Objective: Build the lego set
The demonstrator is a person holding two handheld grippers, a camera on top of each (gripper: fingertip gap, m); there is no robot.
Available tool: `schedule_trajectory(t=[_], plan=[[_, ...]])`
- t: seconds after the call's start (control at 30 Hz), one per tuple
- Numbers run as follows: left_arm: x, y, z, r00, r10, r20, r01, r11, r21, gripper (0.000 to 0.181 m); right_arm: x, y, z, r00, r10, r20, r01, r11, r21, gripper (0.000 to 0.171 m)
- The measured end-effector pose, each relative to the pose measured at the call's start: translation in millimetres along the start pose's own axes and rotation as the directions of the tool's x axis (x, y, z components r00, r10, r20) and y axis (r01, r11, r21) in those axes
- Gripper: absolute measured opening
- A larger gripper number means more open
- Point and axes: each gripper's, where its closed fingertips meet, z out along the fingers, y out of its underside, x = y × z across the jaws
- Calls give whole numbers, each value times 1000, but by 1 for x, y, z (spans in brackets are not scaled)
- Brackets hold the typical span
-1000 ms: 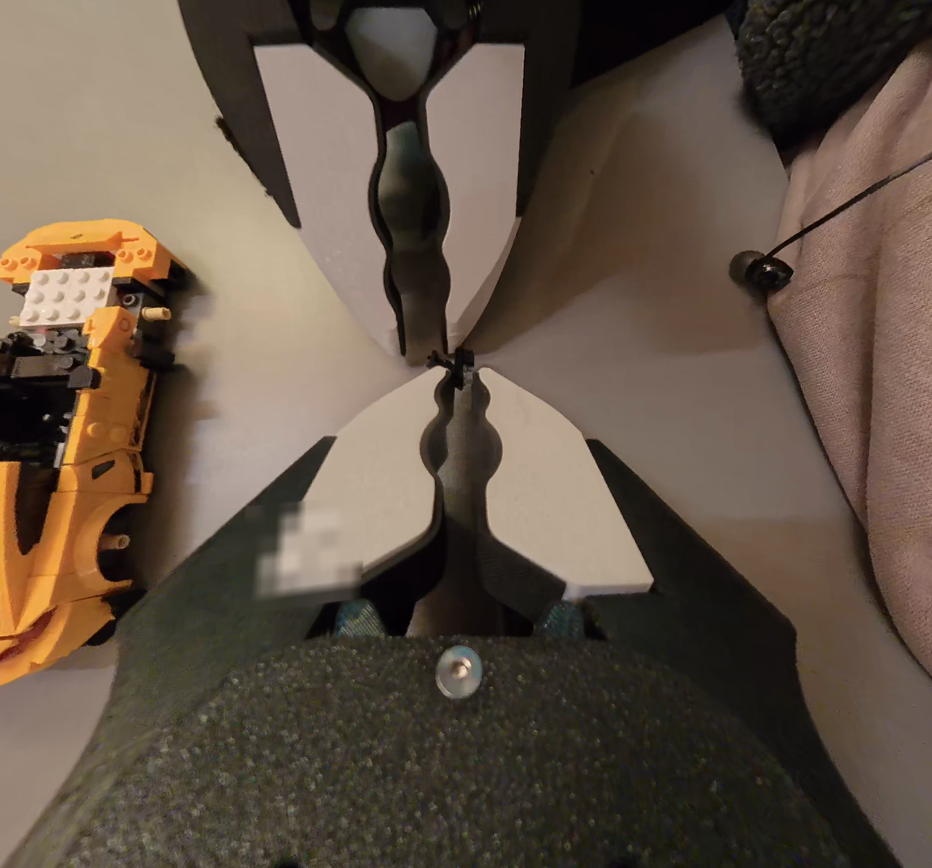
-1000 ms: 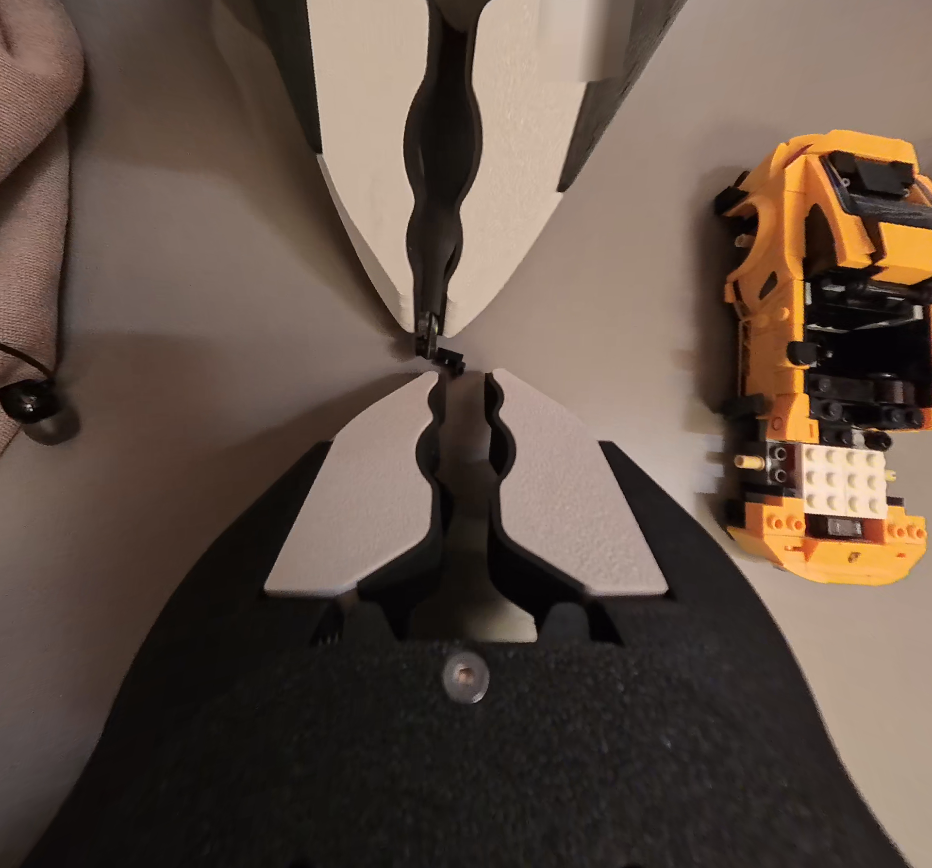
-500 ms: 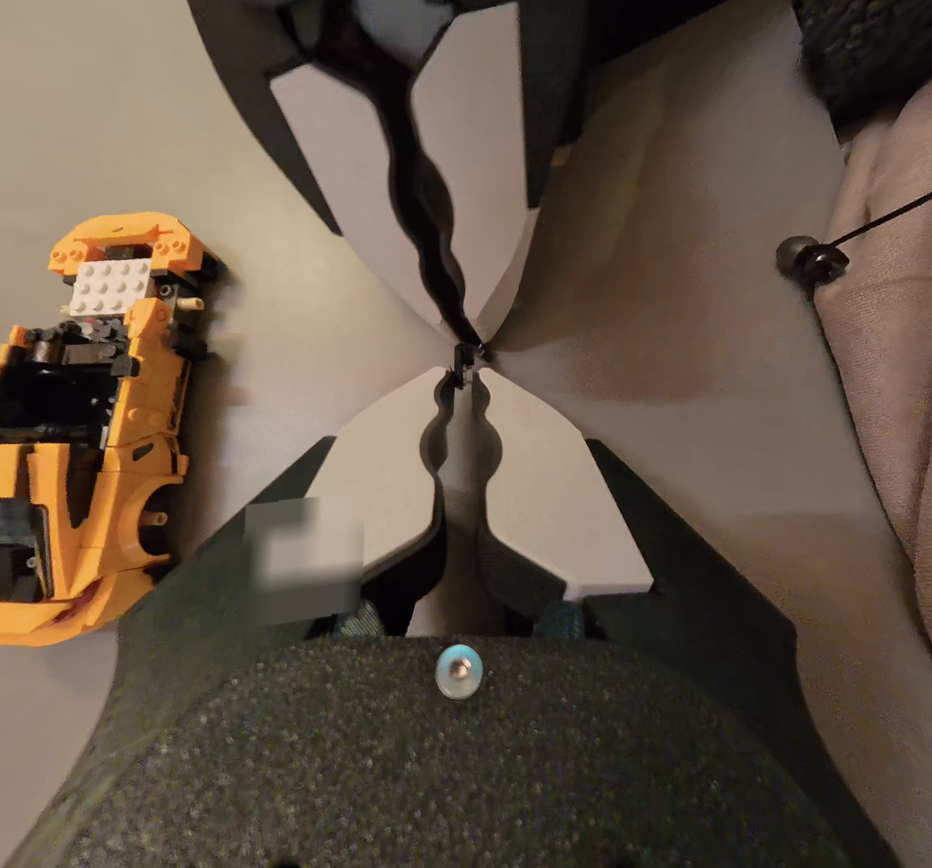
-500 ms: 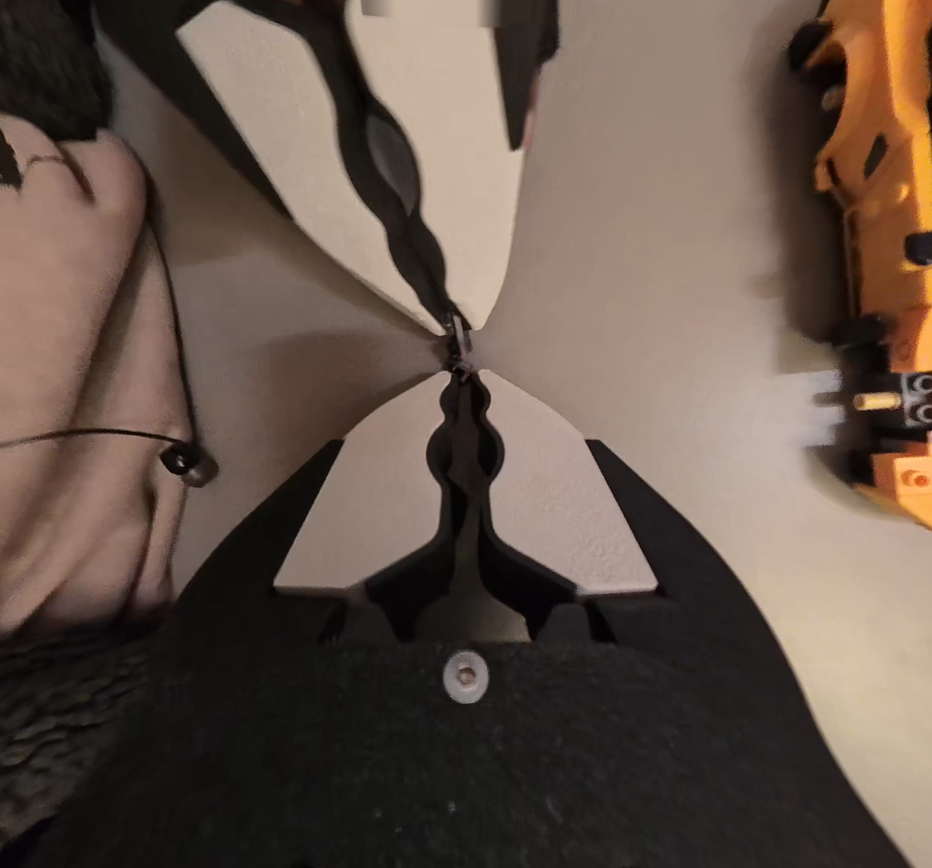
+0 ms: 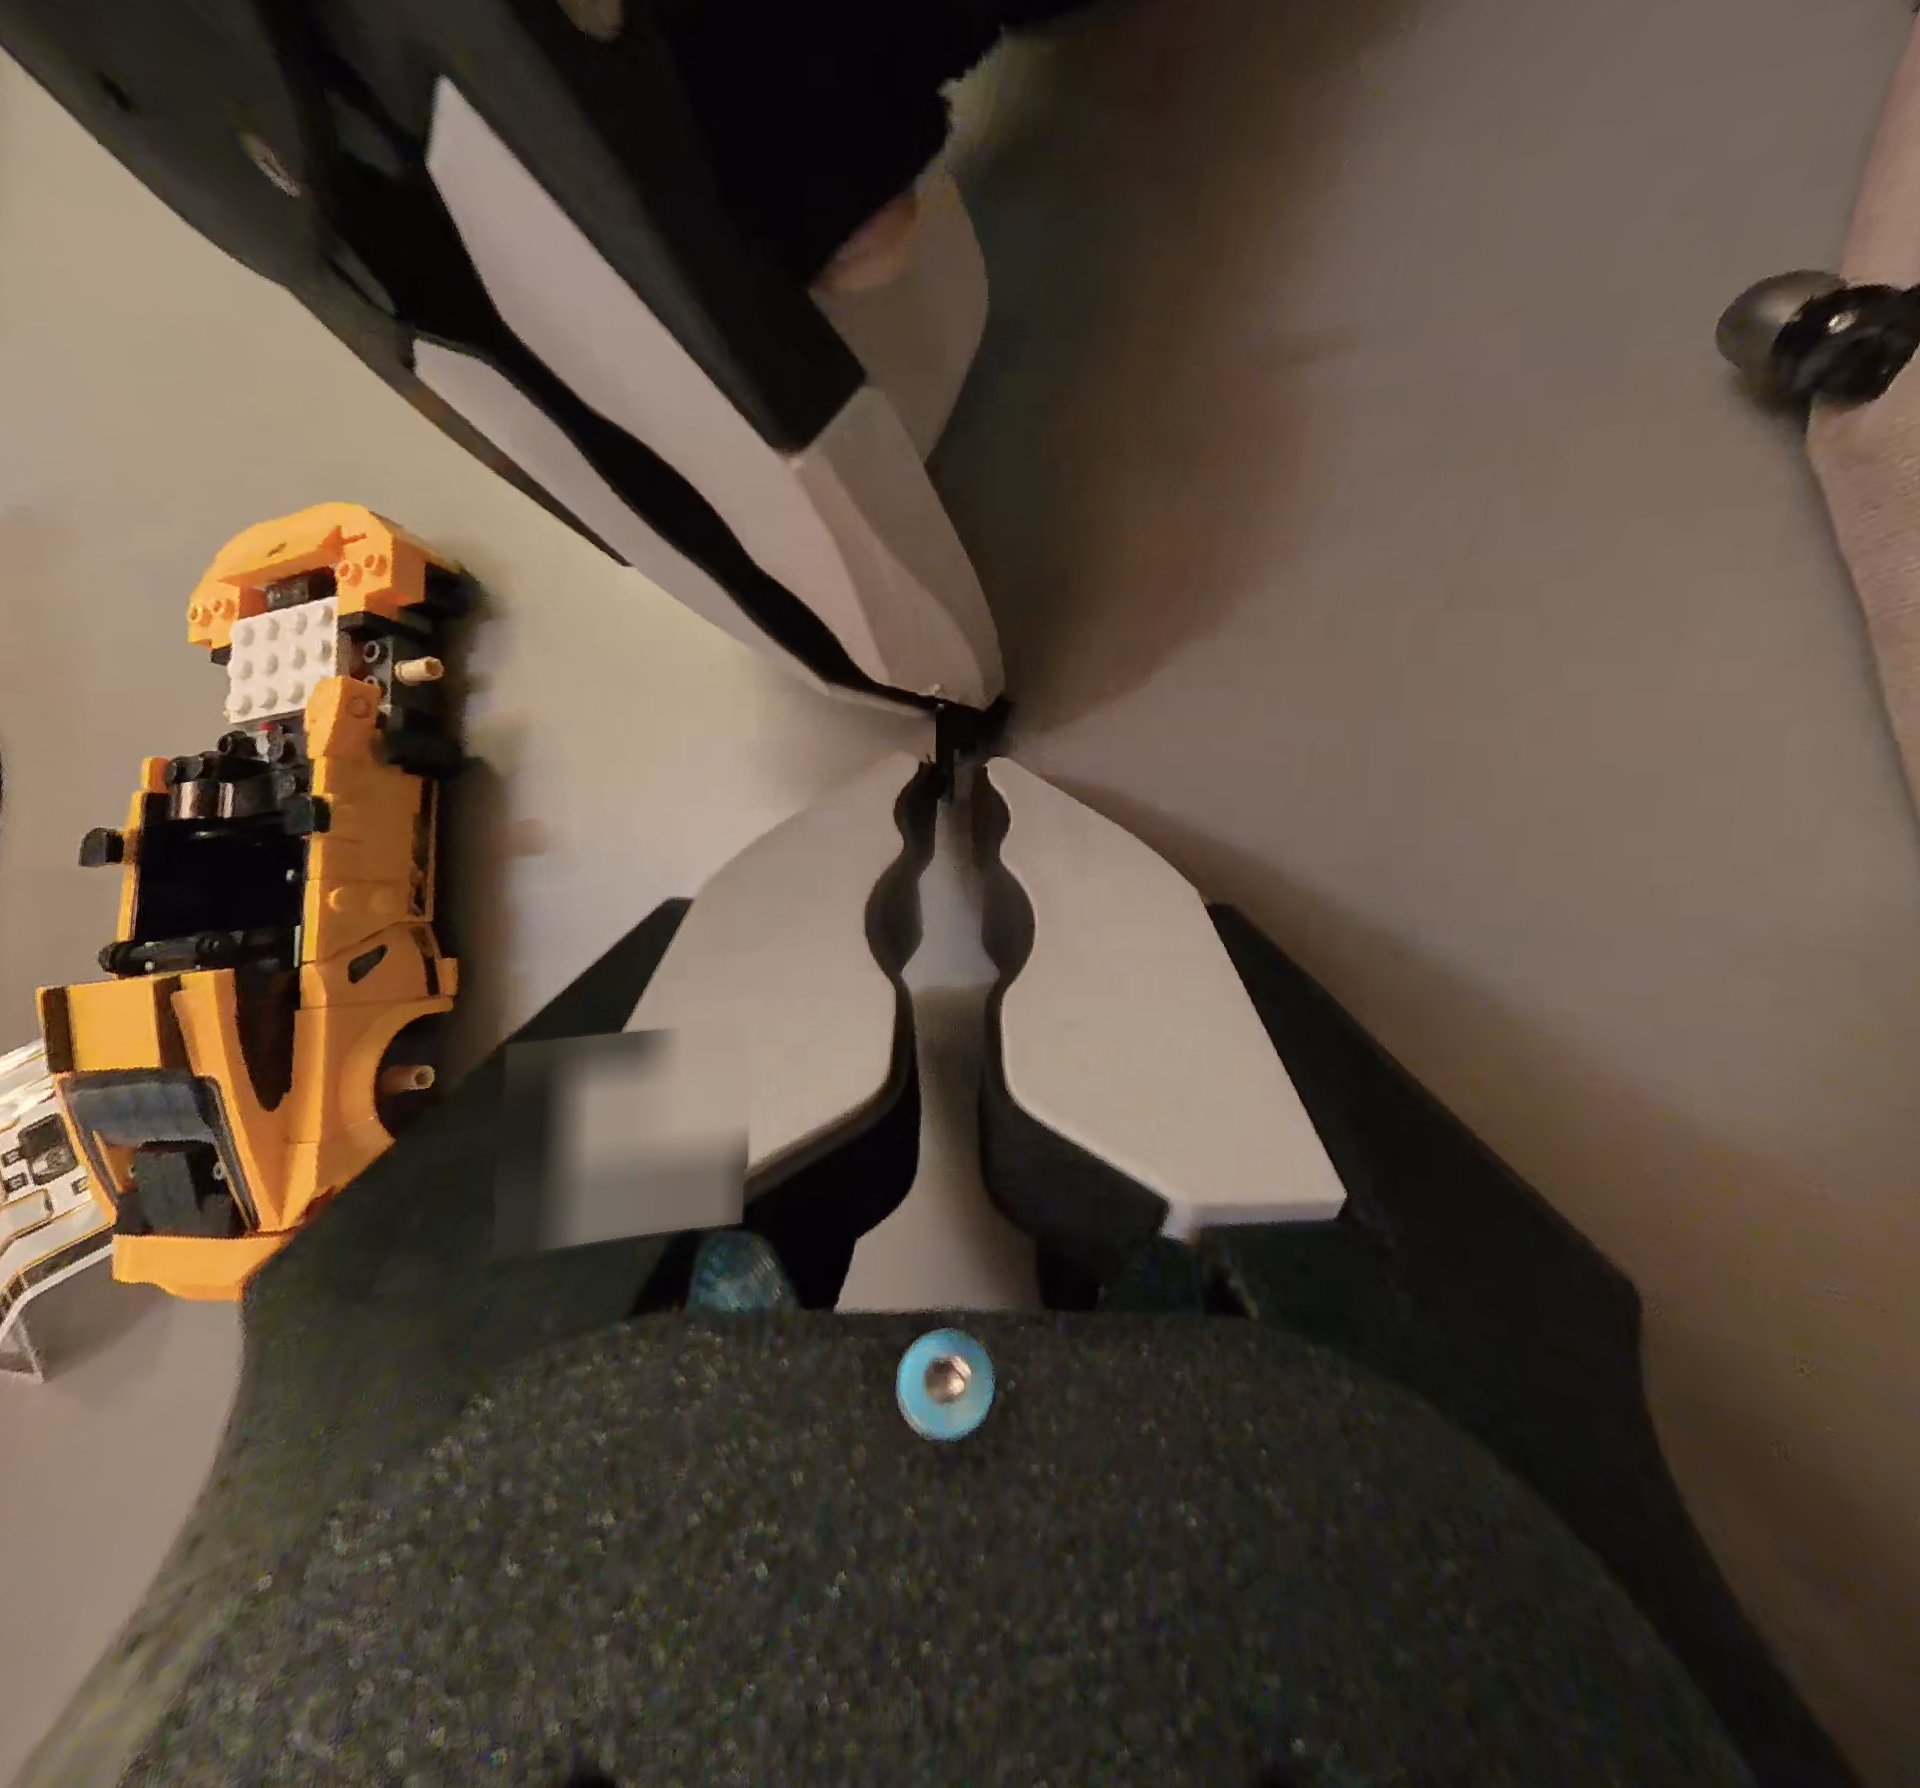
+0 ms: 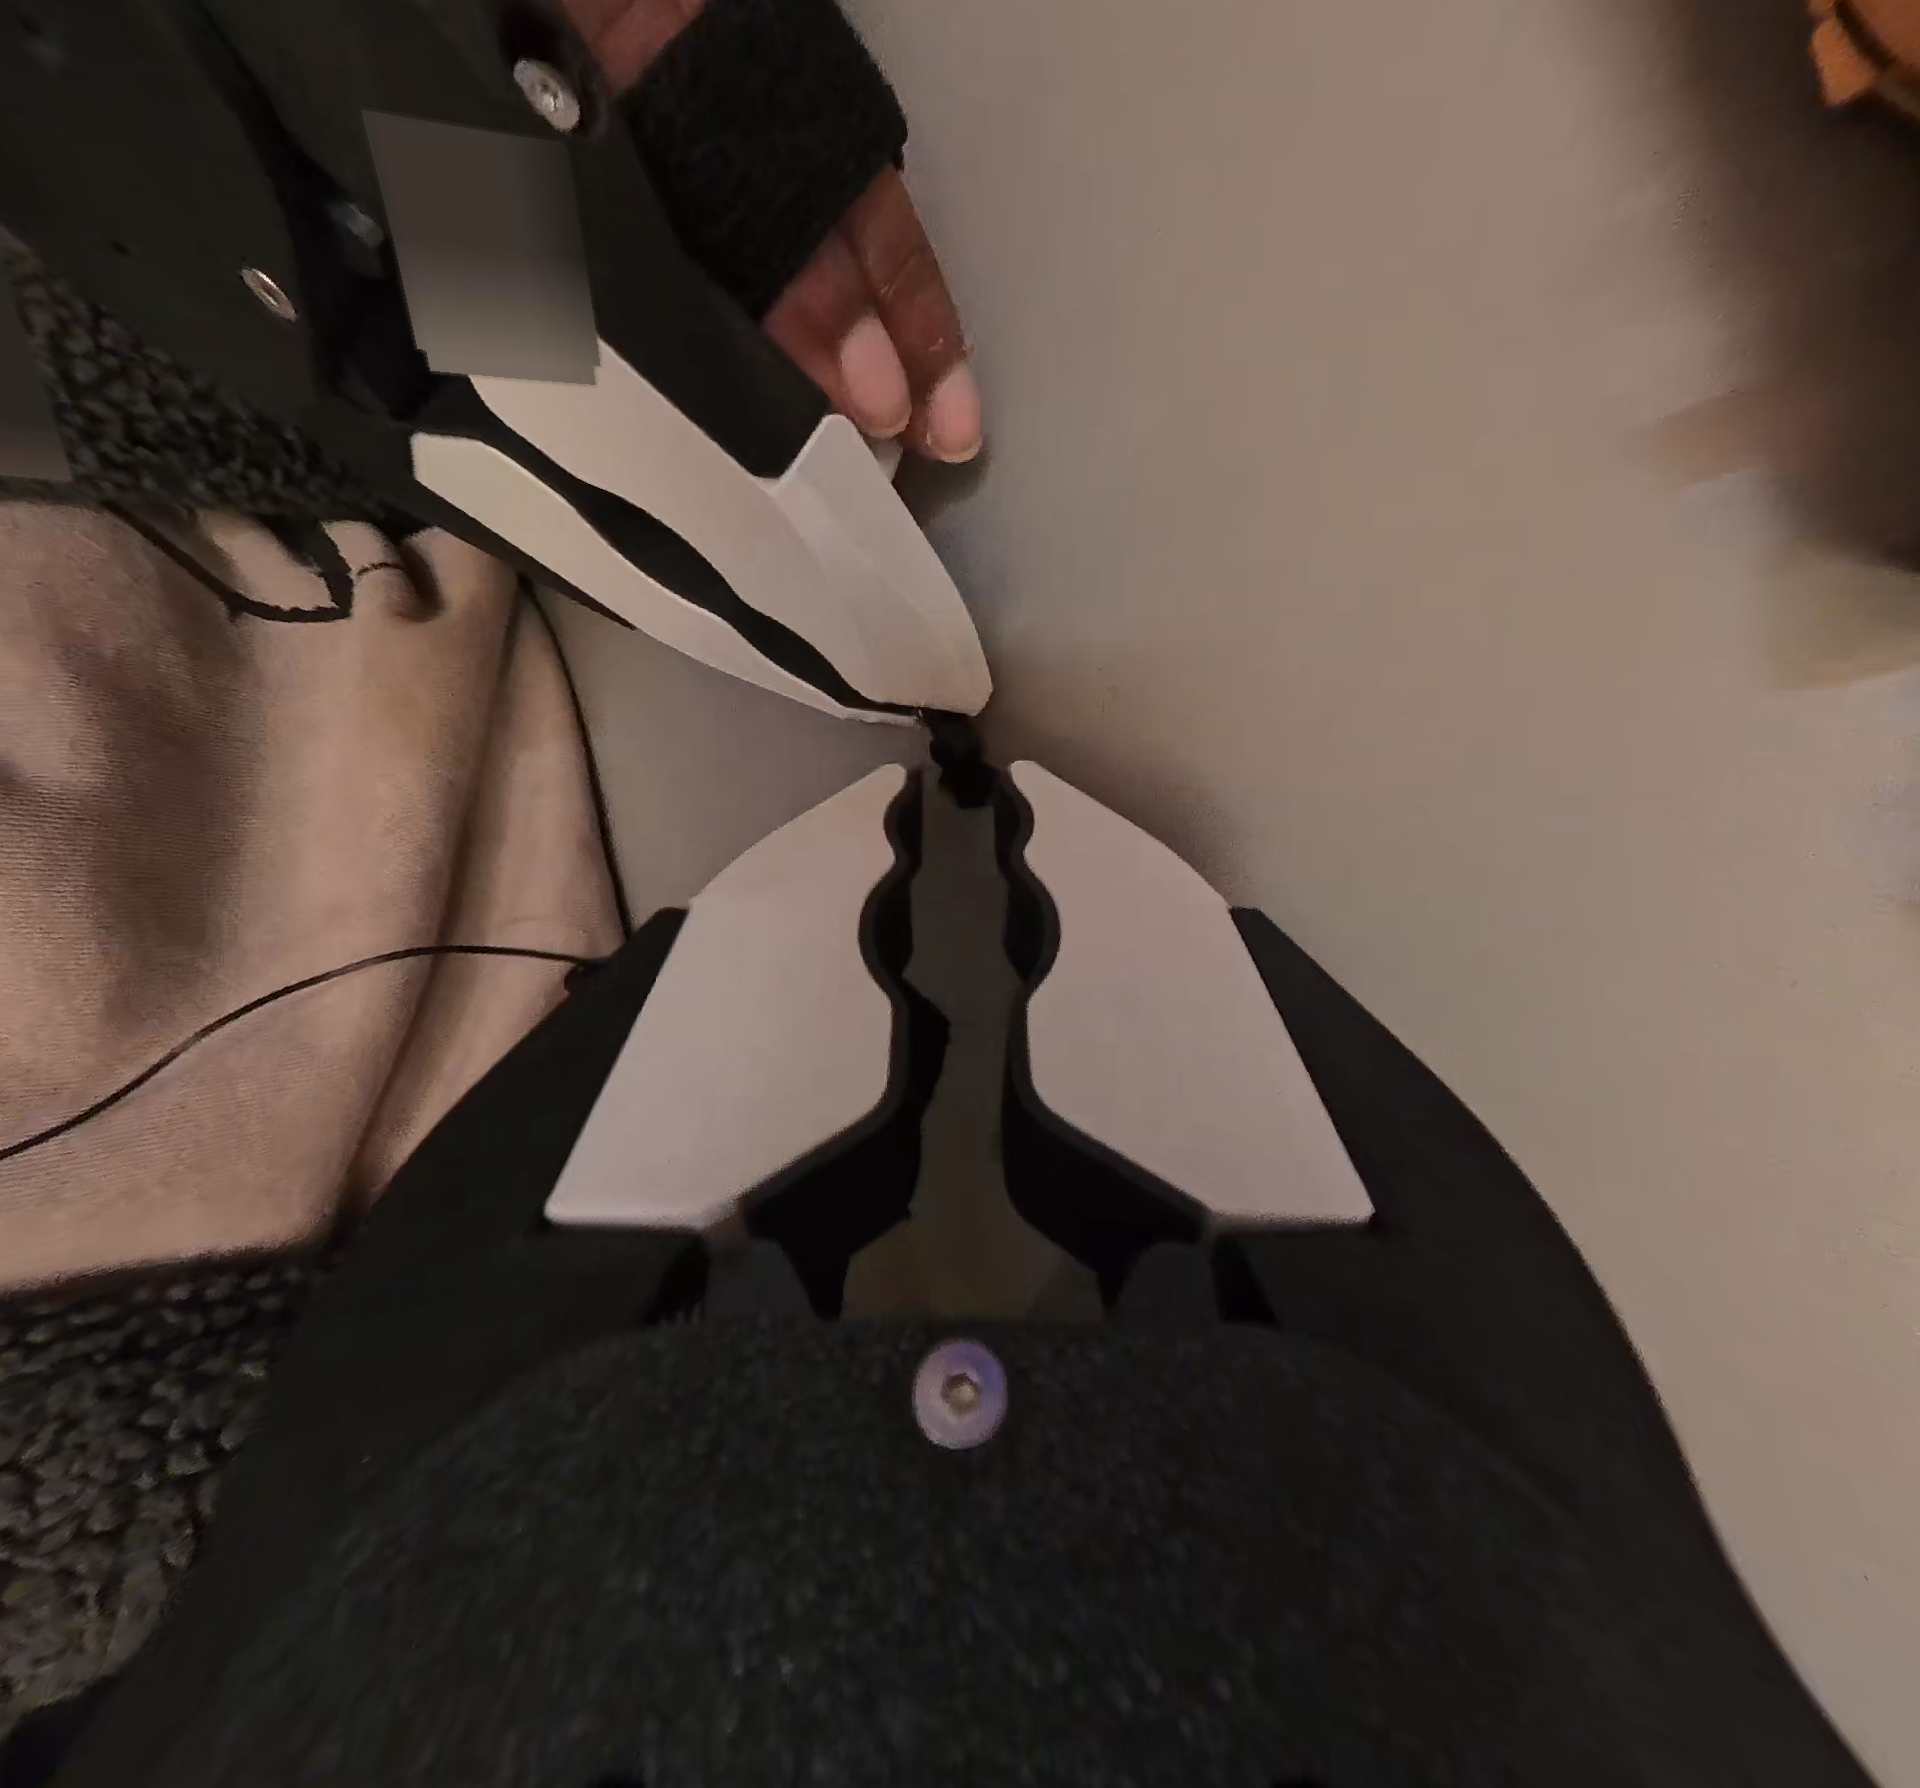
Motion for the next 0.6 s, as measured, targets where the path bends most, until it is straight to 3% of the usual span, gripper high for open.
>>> schedule_trajectory(t=[0.13,0.23,0.4,0.5,0.6], plan=[[-1,1,0,1000,-4,1,4,1000,-2,6,3,-3,-6,1000,-25,-2,25,998,59,18],[-2,3,-1,999,-32,-11,32,999,0,6,4,-2,-12,967,-241,-82,248,964,95,15],[-2,4,-4,995,-82,-53,83,996,22,6,1,-3,-16,673,-688,-271,727,684,68,14],[-3,2,-7,992,-107,-74,110,993,45,6,2,-4,-13,524,-802,-286,835,550,-11,15],[-3,0,-10,987,-131,-89,137,988,70,6,3,-3,-9,489,-845,-217,861,507,-37,15]])
